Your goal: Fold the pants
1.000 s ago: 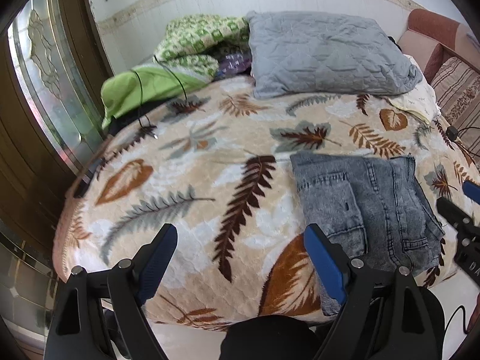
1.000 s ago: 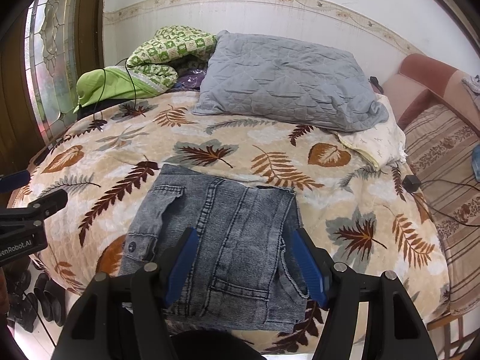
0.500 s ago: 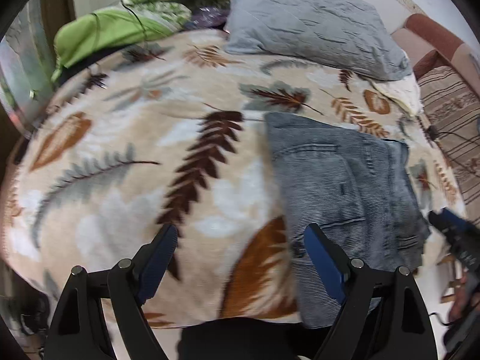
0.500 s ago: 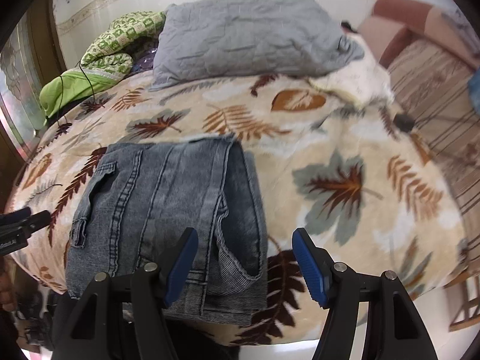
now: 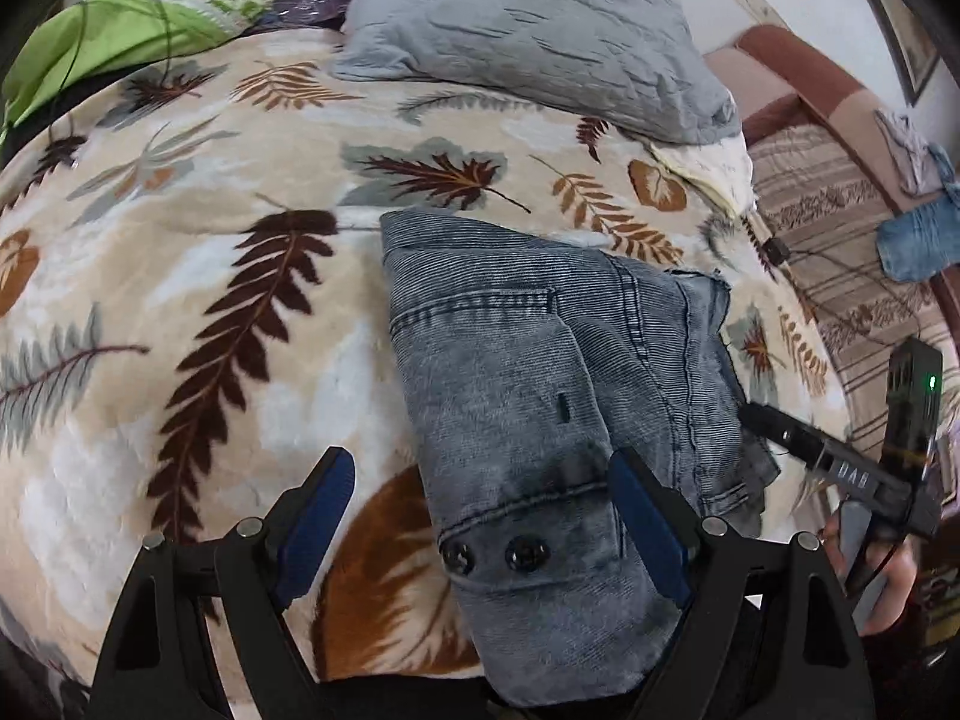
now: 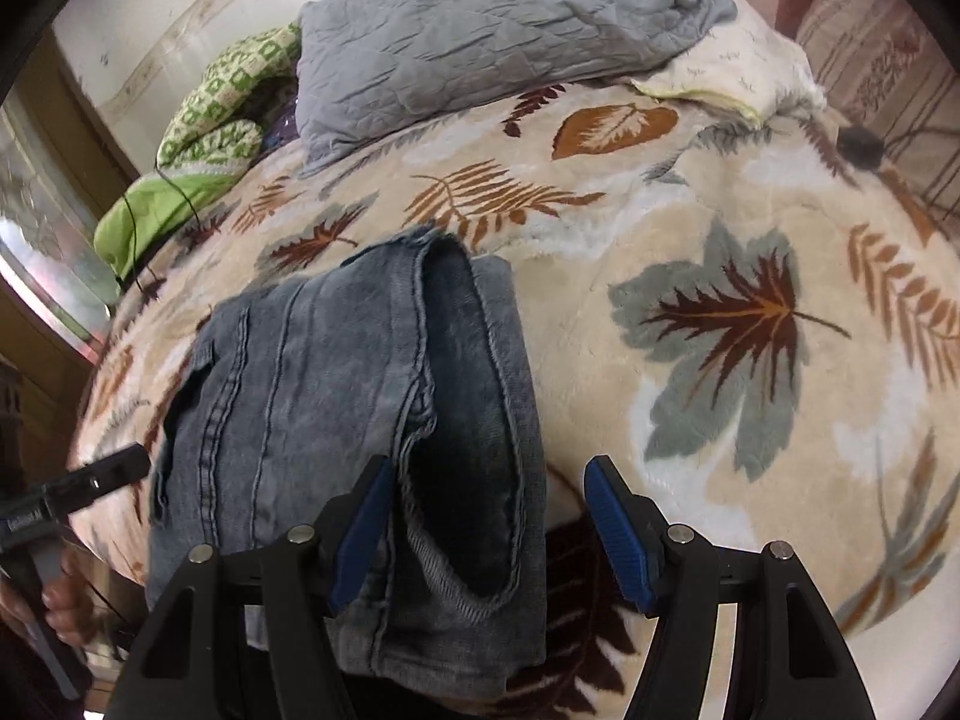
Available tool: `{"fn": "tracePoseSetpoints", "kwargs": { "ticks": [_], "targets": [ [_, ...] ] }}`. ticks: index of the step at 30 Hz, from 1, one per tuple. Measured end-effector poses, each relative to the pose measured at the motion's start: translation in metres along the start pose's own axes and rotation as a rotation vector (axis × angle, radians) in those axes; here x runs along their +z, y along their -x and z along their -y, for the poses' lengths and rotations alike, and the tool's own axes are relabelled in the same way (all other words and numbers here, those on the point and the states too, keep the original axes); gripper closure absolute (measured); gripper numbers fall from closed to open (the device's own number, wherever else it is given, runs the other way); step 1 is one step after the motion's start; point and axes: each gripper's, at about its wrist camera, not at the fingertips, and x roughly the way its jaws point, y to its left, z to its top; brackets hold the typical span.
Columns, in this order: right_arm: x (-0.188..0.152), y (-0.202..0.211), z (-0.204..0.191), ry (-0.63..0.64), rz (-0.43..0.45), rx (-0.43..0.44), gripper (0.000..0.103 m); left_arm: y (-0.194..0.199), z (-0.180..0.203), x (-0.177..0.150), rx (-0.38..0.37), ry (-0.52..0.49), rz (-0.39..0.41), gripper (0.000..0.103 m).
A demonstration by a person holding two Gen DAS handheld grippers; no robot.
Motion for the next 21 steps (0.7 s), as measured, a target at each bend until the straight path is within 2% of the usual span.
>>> {"fn": "tracePoseSetpoints", "kwargs": {
  "ticks": [6,7,9,15,21],
  "targets": [
    [0.014,-0.027,0.008,-0.062,-0.032,0.085,0.032,-0.014,0.004,0.007,-0.003,-0.026,-0.018,0.016],
    [0.015,-0.030,0.008,-0.072,-0.033,0.098,0.029,-0.016,0.005,0.007,-0.001,-0.031,-0.020,0.016],
    [0.017,-0.033,0.005,-0.068,-0.031,0.125,0.026,-0.019,0.007,0.008,0.007,-0.045,-0.021,0.016],
    [0.017,-0.035,-0.005,-0.050,-0.058,0.221,0.026,-0.026,0.013,0.010,0.039,-0.081,-0.008,0.016],
    [0.016,-0.037,-0.006,-0.046,-0.060,0.226,0.026,-0.029,0.024,0.013,0.097,-0.145,0.024,0.016]
  ]
}}
